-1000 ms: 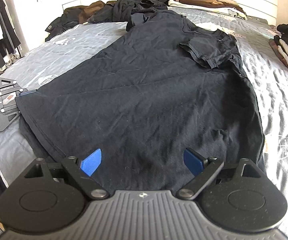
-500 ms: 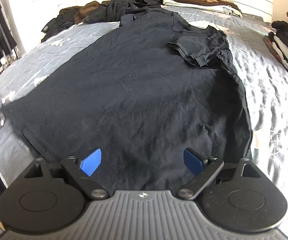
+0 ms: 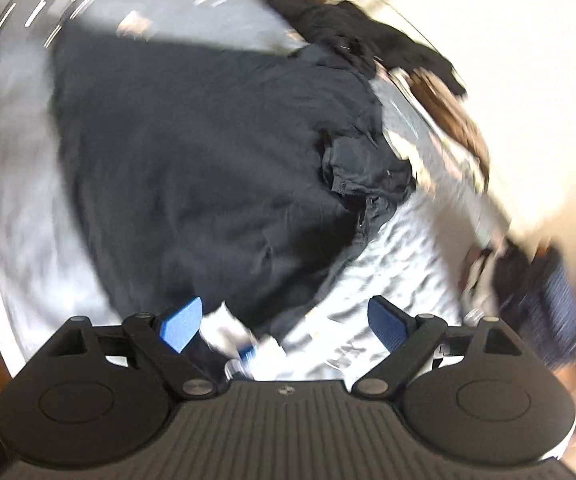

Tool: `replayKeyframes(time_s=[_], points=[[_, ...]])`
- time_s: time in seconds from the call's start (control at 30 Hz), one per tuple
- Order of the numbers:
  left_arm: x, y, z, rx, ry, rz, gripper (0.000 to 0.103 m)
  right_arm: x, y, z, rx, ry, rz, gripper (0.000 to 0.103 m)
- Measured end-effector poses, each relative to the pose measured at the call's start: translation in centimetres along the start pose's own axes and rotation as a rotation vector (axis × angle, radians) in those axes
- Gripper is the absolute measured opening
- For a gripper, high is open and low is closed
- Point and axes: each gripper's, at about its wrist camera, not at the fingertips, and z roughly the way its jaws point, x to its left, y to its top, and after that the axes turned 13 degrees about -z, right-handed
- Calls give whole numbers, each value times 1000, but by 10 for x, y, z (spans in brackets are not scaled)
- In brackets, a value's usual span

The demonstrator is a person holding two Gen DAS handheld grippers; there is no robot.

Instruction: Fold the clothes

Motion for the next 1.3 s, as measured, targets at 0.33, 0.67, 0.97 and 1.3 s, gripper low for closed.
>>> replayKeyframes(time_s=[0.33,0.67,0.97,1.3], points=[[-2,-2,5,47,-29,-5,5,51,-25,12,87,-28,-397,90],[1,-1,8,63,-43,-28,4,64,-30,41,87,35,-416,78],[1,-1,9,71,-51,-43,4,69,-29,52,65,74,-395,30],[1,0,8,71,-57,-50,4,59,-46,43,72,51,-344,4]])
